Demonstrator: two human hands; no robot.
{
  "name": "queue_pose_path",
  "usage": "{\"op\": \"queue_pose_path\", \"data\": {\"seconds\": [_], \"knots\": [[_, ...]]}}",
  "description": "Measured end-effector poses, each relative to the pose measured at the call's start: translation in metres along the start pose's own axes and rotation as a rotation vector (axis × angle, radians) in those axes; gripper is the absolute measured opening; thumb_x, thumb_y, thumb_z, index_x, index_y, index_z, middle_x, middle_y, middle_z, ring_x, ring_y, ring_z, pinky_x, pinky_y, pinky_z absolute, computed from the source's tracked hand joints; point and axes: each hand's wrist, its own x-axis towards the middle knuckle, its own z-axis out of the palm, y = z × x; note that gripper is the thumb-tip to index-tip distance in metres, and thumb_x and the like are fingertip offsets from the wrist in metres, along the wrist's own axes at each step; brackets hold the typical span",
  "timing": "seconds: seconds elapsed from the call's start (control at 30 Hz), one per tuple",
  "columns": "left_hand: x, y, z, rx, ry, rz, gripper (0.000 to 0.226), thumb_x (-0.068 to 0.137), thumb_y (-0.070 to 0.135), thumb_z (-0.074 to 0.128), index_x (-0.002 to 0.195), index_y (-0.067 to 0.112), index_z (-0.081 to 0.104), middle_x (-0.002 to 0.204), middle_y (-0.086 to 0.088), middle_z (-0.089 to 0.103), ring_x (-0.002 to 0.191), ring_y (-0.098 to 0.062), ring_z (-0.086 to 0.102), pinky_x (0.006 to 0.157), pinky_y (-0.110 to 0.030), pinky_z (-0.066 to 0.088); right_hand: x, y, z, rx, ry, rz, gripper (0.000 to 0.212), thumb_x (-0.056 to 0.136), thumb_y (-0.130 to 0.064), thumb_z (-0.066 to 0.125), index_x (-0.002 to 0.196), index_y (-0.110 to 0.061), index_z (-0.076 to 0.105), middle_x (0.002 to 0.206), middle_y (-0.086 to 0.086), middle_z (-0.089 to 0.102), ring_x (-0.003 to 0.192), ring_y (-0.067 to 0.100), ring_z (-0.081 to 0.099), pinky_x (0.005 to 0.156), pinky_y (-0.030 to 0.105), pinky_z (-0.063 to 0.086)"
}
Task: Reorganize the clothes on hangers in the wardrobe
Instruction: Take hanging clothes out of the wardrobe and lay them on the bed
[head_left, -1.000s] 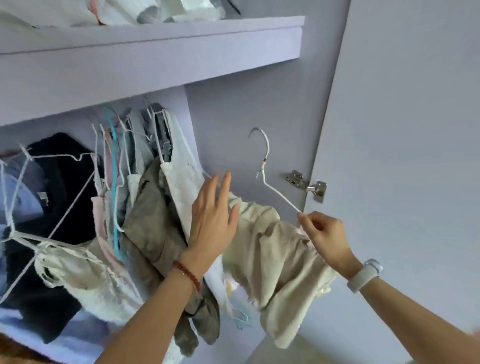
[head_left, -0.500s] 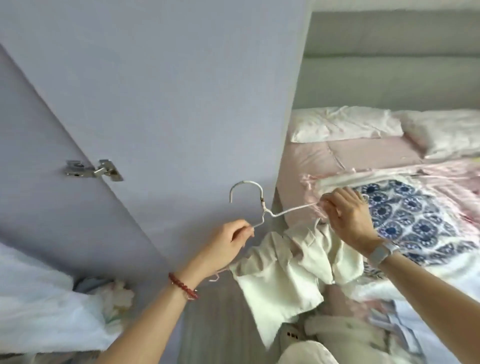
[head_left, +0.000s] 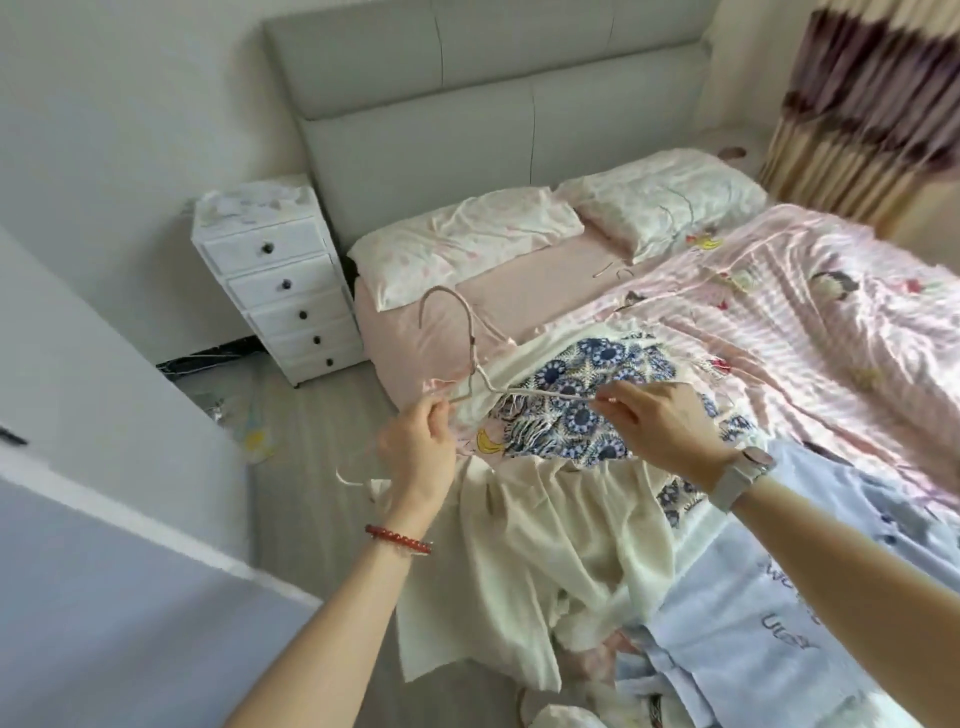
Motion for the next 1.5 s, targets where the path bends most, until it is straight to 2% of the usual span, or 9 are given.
{"op": "queue_pose_path", "data": {"seconds": [0.17, 0.27, 0.37, 0.7, 0.87, 1.03, 1.2, 1.37, 1.5], "knots": [[0.067, 0.016, 0.004, 0.129, 0.354, 0.154, 0.019, 0.090, 0.003, 0.049, 0.089, 0.003, 0.068, 0.086, -0.011, 0.070, 0.086, -0.034, 0.059, 0.084, -0.032, 0.032, 0.070, 0.025, 0.036, 0.199, 0.006, 0.133, 0.024, 0.090, -0.020, 0.054, 0.088, 0.000, 0.068, 0.058, 0.010, 0.066, 0.041, 0.017, 0.052, 0.038, 0.037, 0.046], [0.114, 0.040, -0.004, 0.211, 0.489, 0.319, 0.021, 0.089, 0.012, 0.050, 0.088, 0.006, 0.070, 0.086, -0.010, 0.068, 0.086, -0.033, 0.060, 0.085, -0.039, 0.036, 0.106, 0.035, 0.051, 0.357, 0.076, 0.188, 0.014, 0.087, -0.009, 0.058, 0.087, 0.003, 0.067, 0.054, 0.010, 0.061, 0.040, 0.010, 0.044, 0.038, 0.029, 0.040], [0.160, 0.064, 0.002, 0.265, 0.503, 0.290, 0.027, 0.090, 0.022, 0.050, 0.110, 0.011, 0.066, 0.120, -0.011, 0.059, 0.119, -0.034, 0.048, 0.096, -0.059, 0.031, 0.132, 0.054, 0.064, 0.502, 0.136, 0.307, 0.013, 0.088, -0.006, 0.056, 0.088, 0.004, 0.065, 0.053, 0.001, 0.054, 0.036, 0.001, 0.041, 0.041, 0.009, 0.029], [0.297, 0.043, 0.115, 0.426, 0.007, 0.289, 0.052, 0.093, 0.029, 0.045, 0.142, 0.024, 0.030, 0.153, -0.002, 0.020, 0.140, -0.023, 0.015, 0.110, -0.052, 0.011, 0.232, 0.168, 0.129, 0.646, 0.462, 0.708, 0.016, 0.092, -0.007, 0.049, 0.088, 0.001, 0.062, 0.048, -0.007, 0.035, 0.038, 0.001, 0.032, 0.041, 0.012, 0.020], [0.359, -0.009, 0.219, 0.478, -0.319, 0.191, 0.054, 0.095, 0.035, 0.038, 0.145, 0.025, 0.021, 0.155, -0.001, 0.011, 0.142, -0.022, 0.009, 0.112, -0.054, 0.007, 0.274, 0.280, 0.193, 0.525, 0.509, 0.929, 0.019, 0.092, -0.014, 0.050, 0.092, -0.001, 0.063, 0.060, -0.001, 0.051, 0.050, 0.000, 0.043, 0.049, 0.012, 0.033], [0.388, -0.078, 0.310, 0.604, -0.561, 0.152, 0.058, 0.096, 0.039, 0.035, 0.147, 0.025, 0.012, 0.156, -0.002, 0.004, 0.143, -0.023, 0.004, 0.113, -0.053, 0.008, 0.275, 0.399, 0.263, 0.232, 0.294, 1.079, 0.024, 0.092, -0.013, 0.046, 0.102, 0.000, 0.063, 0.087, 0.020, 0.066, 0.079, 0.030, 0.057, 0.064, 0.025, 0.032], [0.389, -0.141, 0.368, 0.757, -0.779, 0.180, 0.060, 0.094, 0.052, 0.022, 0.146, 0.034, -0.002, 0.156, 0.000, -0.010, 0.142, -0.027, -0.008, 0.110, -0.058, 0.004, 0.251, 0.485, 0.297, 0.087, 0.230, 1.134, 0.030, 0.094, -0.011, 0.036, 0.112, -0.002, 0.058, 0.111, 0.022, 0.061, 0.104, 0.036, 0.054, 0.081, 0.033, 0.039], [0.385, -0.174, 0.395, 0.855, -0.904, 0.119, 0.057, 0.092, 0.058, 0.008, 0.144, 0.038, -0.002, 0.156, -0.001, -0.009, 0.142, -0.030, -0.010, 0.109, -0.060, 0.002, 0.231, 0.516, 0.323, -0.075, -0.353, 1.188, 0.046, 0.098, -0.019, 0.029, 0.143, -0.011, 0.024, 0.147, 0.019, 0.025, 0.138, 0.033, 0.015, 0.111, 0.041, 0.012], [0.383, -0.174, 0.395, 0.847, -0.916, 0.105, 0.056, 0.094, 0.055, 0.011, 0.145, 0.033, 0.007, 0.156, -0.003, -0.001, 0.143, -0.029, -0.004, 0.110, -0.058, 0.005, 0.217, 0.488, 0.335, -0.060, -0.503, 1.090, 0.052, 0.098, -0.028, 0.027, 0.146, -0.017, 0.012, 0.155, 0.010, 0.008, 0.141, 0.030, 0.006, 0.114, 0.047, 0.009]]}}
